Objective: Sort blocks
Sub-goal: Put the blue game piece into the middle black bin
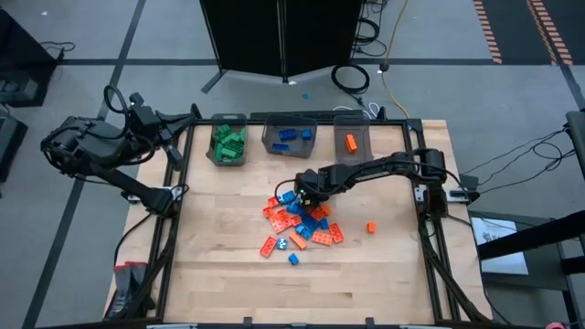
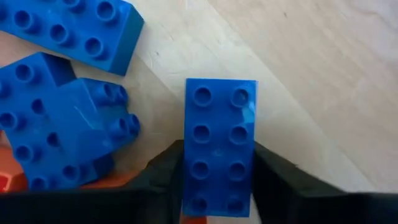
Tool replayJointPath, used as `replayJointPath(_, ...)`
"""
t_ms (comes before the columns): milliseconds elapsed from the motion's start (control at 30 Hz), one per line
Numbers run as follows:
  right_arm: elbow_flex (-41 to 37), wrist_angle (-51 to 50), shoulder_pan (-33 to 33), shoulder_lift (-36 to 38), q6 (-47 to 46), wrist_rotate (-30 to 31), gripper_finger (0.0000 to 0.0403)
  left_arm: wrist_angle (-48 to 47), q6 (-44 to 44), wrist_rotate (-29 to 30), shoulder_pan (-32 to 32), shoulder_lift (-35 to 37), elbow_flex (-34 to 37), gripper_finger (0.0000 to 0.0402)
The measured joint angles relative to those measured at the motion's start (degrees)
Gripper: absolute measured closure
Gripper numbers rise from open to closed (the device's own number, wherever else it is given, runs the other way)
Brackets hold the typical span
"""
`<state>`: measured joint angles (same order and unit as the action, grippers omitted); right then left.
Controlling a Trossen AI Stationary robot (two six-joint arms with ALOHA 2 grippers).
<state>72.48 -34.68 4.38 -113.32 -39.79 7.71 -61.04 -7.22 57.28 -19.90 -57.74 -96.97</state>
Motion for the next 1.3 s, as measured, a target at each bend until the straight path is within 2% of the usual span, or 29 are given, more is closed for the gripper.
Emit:
replayJointPath(33,-0.01,-0.22,0.0,0.26,0.32,0.05,0.0287,0.0,0.0,0.0,0.0,0.0,0.0,0.0402)
replayJointPath(167,1.53,-1.98,0.31,0.24,3.01,-0.44,0.0285,-0.08,0.02,0.01,0.0,0.0,0.0,0.0402)
replayJointPath(333,10.11,-4.66,2.71,0.18,9.42,-0.59,0.0285,-0.95,0.0,0.02,0.0,0.0,0.0,0.0402)
replayJointPath(433,16.65,-4.09,5.75,0.18,14.1,-0.26,0.0285,-1.86,-0.47,0.02,0.0,0.0,0.0,0.0402)
replayJointPath(600,23.75,3.24,13.88,0.09,20.65,1.41,0.0285,-3.85,-3.08,0.02,0.0,0.0,0.0,0.0402)
replayJointPath(700,24.47,5.02,19.54,0.07,20.99,1.78,0.0285,-5.24,-5.22,0.02,0.0,0.0,0.0,0.0402)
replayJointPath(800,24.47,2.06,24.08,-0.06,21.05,1.67,0.0285,-5.98,-6.02,0.02,0.0,0.0,0.0,0.0402)
replayJointPath(1033,24.44,-0.04,26.42,-0.3,23.67,-0.4,0.0285,-5.97,-6.01,0.02,0.0,-0.02,0.0,0.0402)
replayJointPath(1100,24.44,-0.02,26.4,-0.32,23.64,-0.4,0.0264,-5.95,-6.01,0.02,0.0,-0.02,0.0,0.0402)
replayJointPath(1233,24.44,0.0,25.94,-0.32,23.62,-0.4,0.0192,-5.93,-6.01,0.03,0.0,-0.02,0.0,0.0402)
replayJointPath(1300,24.44,0.0,25.85,-0.32,23.61,-0.74,0.0172,-5.92,-6.03,0.04,0.0,-0.04,0.0,0.0402)
